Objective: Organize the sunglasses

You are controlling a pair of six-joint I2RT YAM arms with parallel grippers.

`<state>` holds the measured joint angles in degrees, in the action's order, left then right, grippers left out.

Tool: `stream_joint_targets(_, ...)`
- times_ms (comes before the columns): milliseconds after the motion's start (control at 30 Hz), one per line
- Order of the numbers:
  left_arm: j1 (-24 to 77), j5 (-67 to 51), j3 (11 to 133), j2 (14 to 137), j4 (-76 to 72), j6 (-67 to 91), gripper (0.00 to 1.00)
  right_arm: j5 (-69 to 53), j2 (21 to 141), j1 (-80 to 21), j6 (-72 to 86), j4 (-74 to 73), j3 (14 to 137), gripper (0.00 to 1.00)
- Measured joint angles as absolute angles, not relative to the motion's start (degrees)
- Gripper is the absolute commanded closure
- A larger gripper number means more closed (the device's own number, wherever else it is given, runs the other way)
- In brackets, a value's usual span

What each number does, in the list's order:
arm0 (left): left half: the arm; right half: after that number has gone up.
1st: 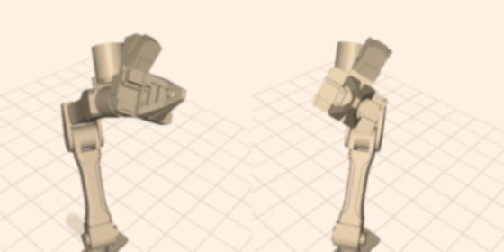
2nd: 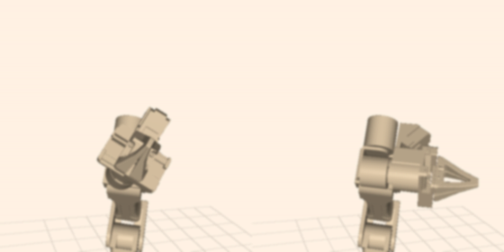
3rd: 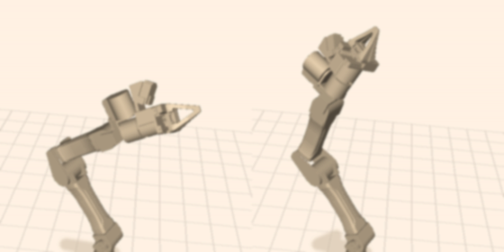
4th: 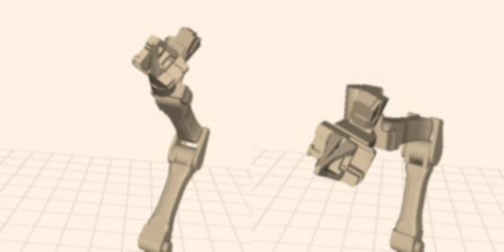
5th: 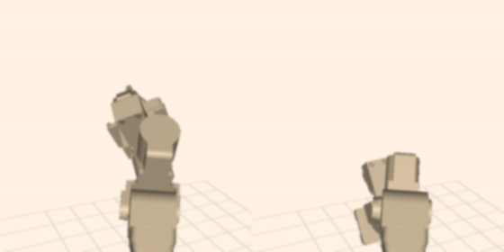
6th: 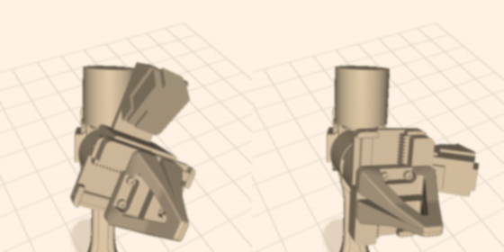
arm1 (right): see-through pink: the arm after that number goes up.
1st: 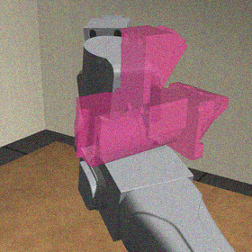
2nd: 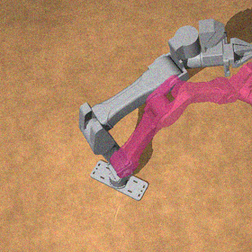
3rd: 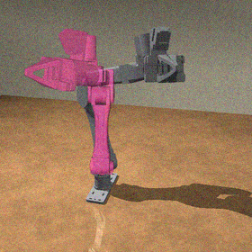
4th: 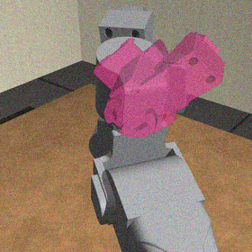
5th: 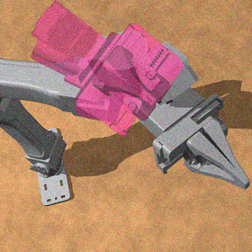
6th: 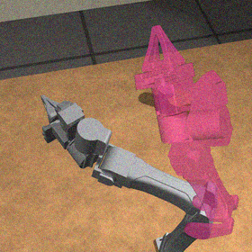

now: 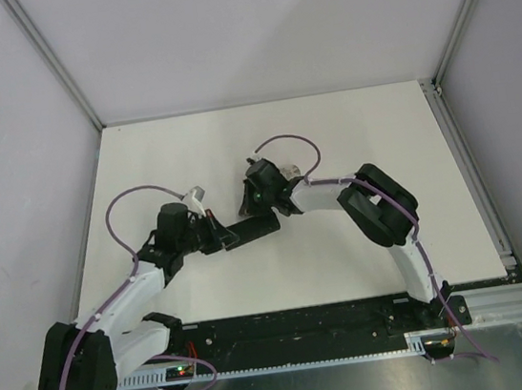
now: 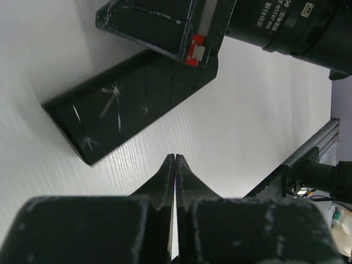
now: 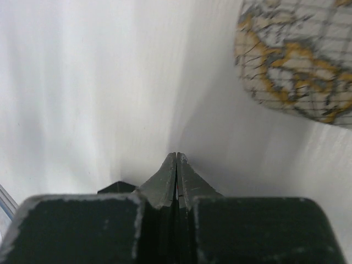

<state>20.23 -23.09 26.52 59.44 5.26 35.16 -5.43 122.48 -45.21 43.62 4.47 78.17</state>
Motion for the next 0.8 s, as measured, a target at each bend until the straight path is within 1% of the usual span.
stream_joint_targets(167, 20.1, -22.6, 26.1, 59.4, 5.3, 35.2, 0.99, -4.9, 121.7, -45.7, 41.6, -0.8, 79.2, 1.0)
stream_joint_targets(300, 20.1, -22.3, 26.0, 59.0, 5.3, 35.2, 0.99, -2.6, 117.4, -43.7, 38.9, -6.5, 78.9, 1.0)
stream_joint_targets(400, 19.8, -21.8, 26.0, 58.0, 5.3, 35.2, 0.99, -0.2, 111.4, -42.3, 36.7, -9.4, 78.1, 1.0)
stream_joint_targets(567, 19.1, -19.7, 26.2, 54.6, 7.6, 35.1, 0.98, 4.1, 97.8, -40.4, 33.2, -12.3, 73.5, 1.0)
stream_joint_targets(633, 18.9, -18.2, 27.2, 52.2, 10.2, 35.0, 0.95, 5.8, 90.3, -39.7, 32.2, -13.2, 69.3, 0.92)
stream_joint_targets(700, 18.8, -16.4, 28.9, 49.6, 12.7, 34.5, 0.87, 7.6, 81.8, -39.0, 31.3, -14.3, 64.5, 0.79)
stream_joint_targets(767, 18.6, -13.7, 31.5, 46.3, 15.2, 33.9, 0.63, 8.9, 73.8, -38.2, 30.5, -15.4, 60.4, 0.58)
stream_joint_targets(800, 18.6, -12.4, 32.9, 44.5, 16.1, 33.2, 0.43, 9.6, 69.5, -37.5, 29.7, -16.1, 58.5, 0.44)
